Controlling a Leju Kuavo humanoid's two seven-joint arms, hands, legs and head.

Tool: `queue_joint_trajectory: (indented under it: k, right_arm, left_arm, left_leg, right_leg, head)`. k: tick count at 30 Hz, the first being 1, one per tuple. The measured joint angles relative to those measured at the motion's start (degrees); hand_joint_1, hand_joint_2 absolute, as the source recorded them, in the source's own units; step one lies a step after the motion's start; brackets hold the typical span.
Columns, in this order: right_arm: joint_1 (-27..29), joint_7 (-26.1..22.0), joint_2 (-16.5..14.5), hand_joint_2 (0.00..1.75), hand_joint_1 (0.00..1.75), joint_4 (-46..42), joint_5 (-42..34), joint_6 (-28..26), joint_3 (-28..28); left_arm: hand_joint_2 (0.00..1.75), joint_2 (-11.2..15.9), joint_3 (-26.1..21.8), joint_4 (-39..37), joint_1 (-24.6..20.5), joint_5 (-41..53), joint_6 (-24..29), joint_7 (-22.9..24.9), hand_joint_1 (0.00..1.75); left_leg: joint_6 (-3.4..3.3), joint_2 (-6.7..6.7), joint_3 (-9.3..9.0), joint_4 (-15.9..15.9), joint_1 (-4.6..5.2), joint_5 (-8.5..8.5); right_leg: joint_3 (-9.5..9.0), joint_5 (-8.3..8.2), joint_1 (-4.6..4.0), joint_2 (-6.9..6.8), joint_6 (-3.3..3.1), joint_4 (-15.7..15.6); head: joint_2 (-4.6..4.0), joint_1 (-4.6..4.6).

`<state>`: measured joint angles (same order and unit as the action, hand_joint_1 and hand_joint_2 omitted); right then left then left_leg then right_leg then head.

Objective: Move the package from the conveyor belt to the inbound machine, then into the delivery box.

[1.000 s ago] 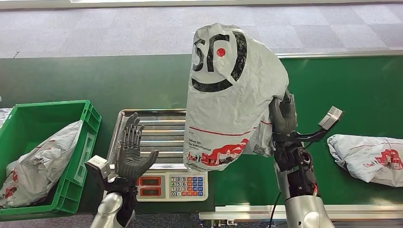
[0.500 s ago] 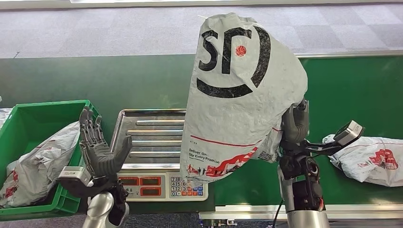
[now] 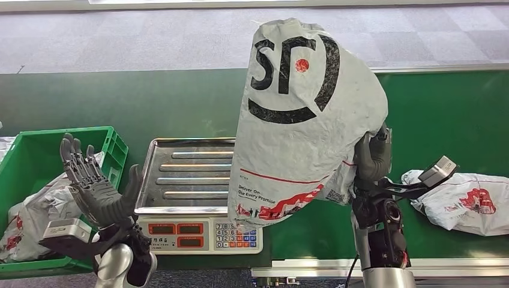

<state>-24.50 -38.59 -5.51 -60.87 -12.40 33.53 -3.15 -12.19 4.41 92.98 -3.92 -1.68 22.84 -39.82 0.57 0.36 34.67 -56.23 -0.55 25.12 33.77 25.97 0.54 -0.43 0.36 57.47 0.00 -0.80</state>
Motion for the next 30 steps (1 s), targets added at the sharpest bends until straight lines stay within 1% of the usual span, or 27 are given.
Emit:
queue_joint_trajectory:
  k: [3, 4, 5, 8, 10, 12, 14, 17, 21, 25, 30]
  right_arm:
    - [0.28, -0.30, 0.02, 1.75, 1.75, 0.01, 2.40, -2.82, 0.29]
    - [0.30, -0.40, 0.04, 1.75, 1.75, 0.02, 3.84, -4.66, 0.41]
    - [0.30, -0.56, 0.10, 1.75, 1.75, 0.03, 6.04, -7.36, 0.62]
    - [0.25, -1.10, 0.66, 1.75, 1.75, 0.08, 15.70, -18.66, 1.98]
    - [-0.14, -1.26, 1.23, 1.75, 1.75, 0.52, 21.58, -25.11, 3.60]
    - [-1.45, -1.32, 1.85, 1.75, 1.75, 2.03, 26.42, -30.56, 5.70]
    - [-3.61, -1.34, 2.36, 1.75, 1.75, 4.46, 29.61, -34.10, 7.88]
    - [-7.41, -1.34, 2.73, 1.75, 1.75, 9.34, 31.74, -35.78, 10.34]
    - [-11.31, -1.35, 2.86, 1.75, 1.75, 15.08, 32.49, -36.31, 12.09]
    - [-14.42, -1.36, 2.53, 1.75, 1.75, 19.77, 31.15, -34.24, 13.13]
    - [-16.87, -1.38, 0.90, 1.75, 1.75, 23.82, 28.03, -30.87, 13.38]
  left_arm:
    - [1.75, -0.07, 0.01, 0.40, 0.08, -0.01, 0.30, 0.00, 0.00]
    - [1.75, -0.10, 0.01, 0.58, 0.13, -0.02, 0.48, 0.00, 0.00]
    - [1.75, -0.18, 0.02, 0.81, 0.17, -0.05, 0.62, 0.00, 0.00]
    - [1.75, -0.52, 0.01, 1.44, 0.20, -0.20, 0.55, 0.00, 0.00]
    - [1.75, -0.73, -0.02, 1.65, 0.11, -0.32, 0.13, 0.00, 0.00]
    - [1.75, -0.94, -0.09, 1.84, -0.14, -0.43, -0.24, 0.00, 0.00]
    - [1.75, -1.16, -0.14, 1.98, -0.43, -0.46, -0.46, 0.00, 0.00]
    - [1.75, -1.56, -0.14, 2.02, -0.91, -0.46, -0.56, 0.00, 0.00]
    - [1.75, -1.93, -0.13, 1.98, -1.43, -0.52, -0.61, 0.01, 0.00]
    - [1.75, -2.39, -0.05, 1.97, -1.99, -0.55, -0.52, 0.00, 0.00]
    - [1.75, -2.95, 0.05, 1.51, -2.35, -0.66, -0.71, 0.00, 0.00]
  left_leg:
    - [0.00, 0.00, 0.00, 0.00, 0.00, 0.00]
    - [0.00, 0.00, -0.01, 0.00, 0.00, 0.00]
    - [0.00, 0.00, -0.01, 0.00, 0.00, 0.00]
    - [0.00, -0.01, 0.00, 0.00, 0.00, 0.00]
    - [0.00, 0.01, 0.01, 0.00, 0.00, 0.00]
    - [0.00, 0.04, 0.01, 0.00, 0.00, 0.00]
    - [0.00, 0.04, -0.01, 0.00, 0.00, 0.00]
    - [0.00, 0.02, -0.03, 0.00, 0.00, -0.02]
    - [0.00, 0.01, -0.03, 0.00, 0.00, -0.02]
    - [0.00, 0.01, -0.01, -0.01, 0.00, -0.02]
    - [0.00, 0.02, 0.00, 0.00, 0.00, -0.01]
  right_leg:
    - [-0.01, 0.00, 0.00, 0.00, 0.00, 0.00]
    - [-0.01, 0.00, 0.00, 0.00, 0.00, 0.00]
    - [-0.01, 0.00, 0.00, 0.00, 0.00, 0.00]
    - [-0.01, 0.00, 0.00, -0.01, 0.00, 0.00]
    - [0.00, 0.00, 0.00, 0.00, 0.00, 0.00]
    - [0.01, 0.00, 0.00, 0.02, 0.00, 0.00]
    - [0.01, -0.01, 0.00, 0.02, 0.00, 0.00]
    - [-0.01, -0.01, 0.00, 0.01, -0.01, 0.00]
    - [-0.02, -0.01, 0.00, 0.01, 0.00, 0.00]
    - [-0.01, -0.01, 0.00, 0.01, 0.00, 0.00]
    - [0.02, -0.01, 0.00, 0.01, 0.00, 0.00]
  head:
    - [0.00, -0.01]
    - [0.00, -0.01]
    - [0.00, -0.01]
    - [0.00, 0.01]
    - [0.00, -0.01]
    - [0.00, -0.01]
    - [0.00, 0.00]
    - [0.00, 0.01]
    - [0.00, 0.01]
    - [0.00, 0.01]
    - [0.00, -0.01]
